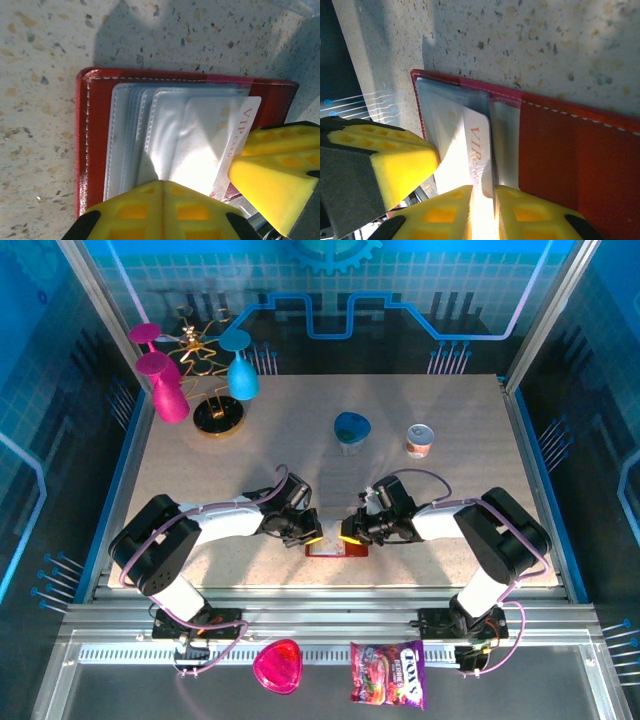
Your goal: Take the credit cards out of the card holder
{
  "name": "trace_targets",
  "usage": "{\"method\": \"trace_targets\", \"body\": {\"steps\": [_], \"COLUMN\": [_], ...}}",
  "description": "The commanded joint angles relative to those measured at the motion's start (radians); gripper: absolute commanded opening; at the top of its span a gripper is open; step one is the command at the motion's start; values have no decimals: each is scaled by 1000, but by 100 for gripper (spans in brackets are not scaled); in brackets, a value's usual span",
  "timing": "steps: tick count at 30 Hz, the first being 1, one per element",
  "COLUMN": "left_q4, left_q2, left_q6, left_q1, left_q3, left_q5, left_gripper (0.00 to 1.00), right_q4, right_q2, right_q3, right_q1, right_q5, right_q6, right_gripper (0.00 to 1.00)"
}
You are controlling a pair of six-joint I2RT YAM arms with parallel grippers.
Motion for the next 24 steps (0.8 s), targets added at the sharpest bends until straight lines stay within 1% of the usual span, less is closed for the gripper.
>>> {"method": "trace_targets", "body": {"steps": [1, 8, 17, 24], "left_q4": [-63, -75, -68, -58], "left_q2": [23, 7, 7, 2], "left_q6": [30, 36, 31, 25], "left_q1": [-3, 6, 6, 6], "left_q3": [-1, -8, -9, -11], "left_q5": [-7, -16, -12, -8], "left_gripper": [6, 7, 7, 7], "right_q4": [-8, -55, -209, -371], "right_q2": [3, -32, -108, -168], "right_q3": [-21, -22, -14, 11], "right_q1": [-13, -28, -70, -91], "right_q5": [6, 10, 29, 82], "right_q6": [1, -30, -122, -213], "right_gripper": [16, 8, 5, 4]}}
